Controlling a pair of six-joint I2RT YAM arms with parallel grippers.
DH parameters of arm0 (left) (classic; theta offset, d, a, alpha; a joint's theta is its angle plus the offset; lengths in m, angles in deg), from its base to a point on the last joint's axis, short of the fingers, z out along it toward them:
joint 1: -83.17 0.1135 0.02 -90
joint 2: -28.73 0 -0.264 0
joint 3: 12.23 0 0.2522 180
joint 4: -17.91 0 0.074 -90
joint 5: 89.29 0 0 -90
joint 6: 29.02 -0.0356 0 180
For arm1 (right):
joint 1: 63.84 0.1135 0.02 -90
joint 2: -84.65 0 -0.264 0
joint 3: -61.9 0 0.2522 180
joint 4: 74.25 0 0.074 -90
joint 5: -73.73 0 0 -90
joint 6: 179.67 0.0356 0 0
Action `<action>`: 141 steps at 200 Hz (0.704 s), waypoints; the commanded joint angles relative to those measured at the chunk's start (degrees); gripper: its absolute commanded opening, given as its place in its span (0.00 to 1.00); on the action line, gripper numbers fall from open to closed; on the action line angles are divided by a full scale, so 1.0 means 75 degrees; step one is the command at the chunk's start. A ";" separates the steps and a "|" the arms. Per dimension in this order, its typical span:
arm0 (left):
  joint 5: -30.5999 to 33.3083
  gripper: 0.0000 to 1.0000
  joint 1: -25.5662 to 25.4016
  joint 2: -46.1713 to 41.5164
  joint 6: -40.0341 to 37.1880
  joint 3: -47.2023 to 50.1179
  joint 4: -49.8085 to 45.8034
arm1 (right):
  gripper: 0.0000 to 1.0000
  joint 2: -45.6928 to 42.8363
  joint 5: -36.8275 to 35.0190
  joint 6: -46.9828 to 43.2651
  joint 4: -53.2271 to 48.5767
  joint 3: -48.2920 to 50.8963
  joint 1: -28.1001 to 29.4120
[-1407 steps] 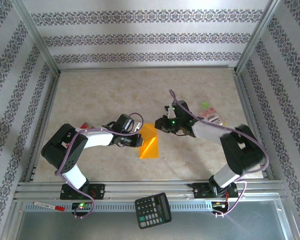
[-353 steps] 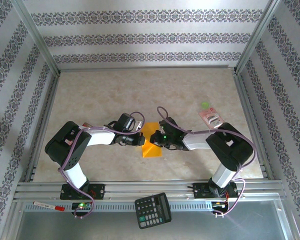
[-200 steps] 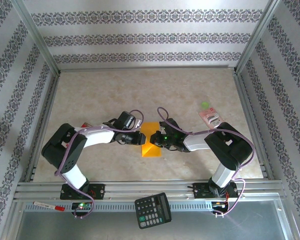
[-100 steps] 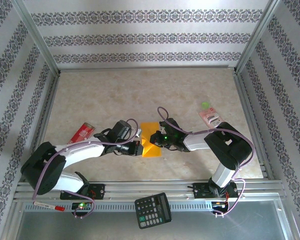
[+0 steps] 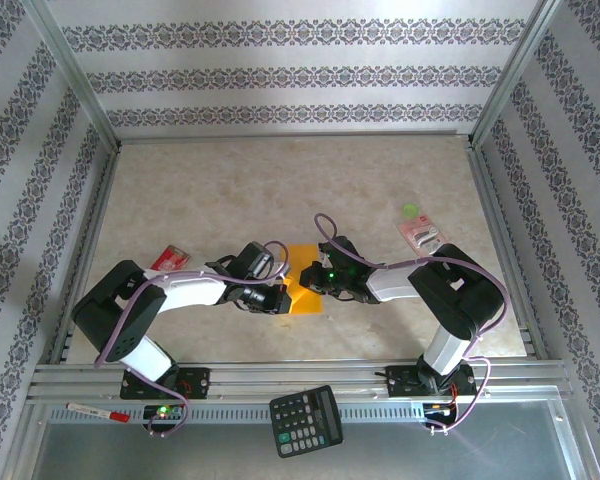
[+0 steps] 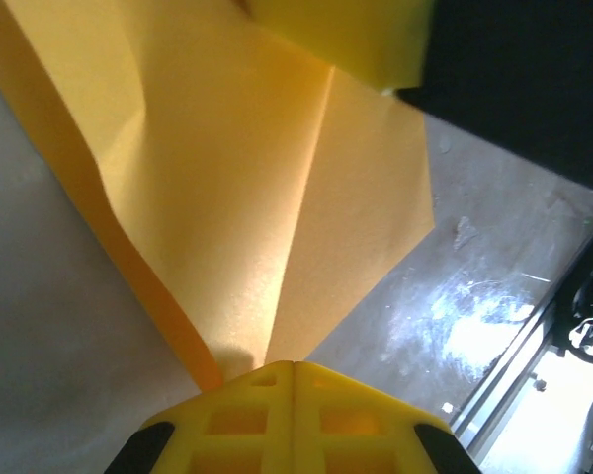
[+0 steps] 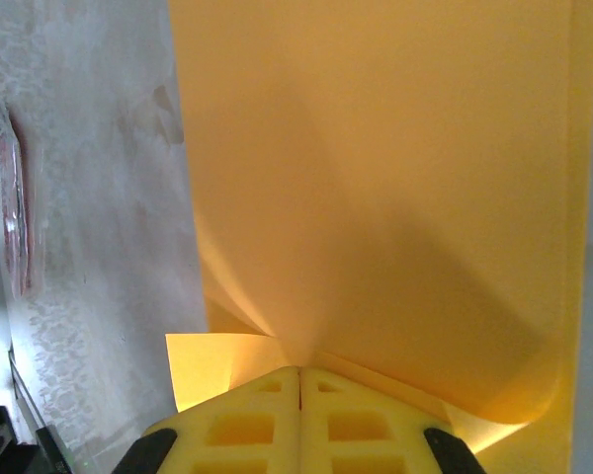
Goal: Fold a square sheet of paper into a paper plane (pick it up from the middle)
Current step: Fold the triangle a second time at the center of the table.
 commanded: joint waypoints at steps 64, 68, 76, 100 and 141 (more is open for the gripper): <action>-0.0337 0.00 0.0290 0.0046 0.0100 -0.0080 0.0641 | 0.00 0.0258 -0.0169 -0.0147 -0.0708 0.0109 0.0007; -0.0350 0.00 0.0296 0.0028 0.0123 -0.0073 0.0671 | 0.00 0.0258 -0.0175 -0.0155 -0.0712 0.0109 0.0007; -0.0346 0.00 0.0307 0.0025 0.0133 -0.0094 0.0707 | 0.00 0.0258 -0.0168 -0.0149 -0.0710 0.0109 0.0008; -0.0227 0.00 0.0368 0.0191 0.0086 -0.0115 0.0619 | 0.00 0.0264 -0.0152 -0.0147 -0.0712 0.0089 0.0017; -0.0046 0.00 0.0448 0.0431 -0.0012 0.0019 0.0463 | 0.00 0.0279 -0.0129 -0.0187 -0.0725 0.0052 -0.0016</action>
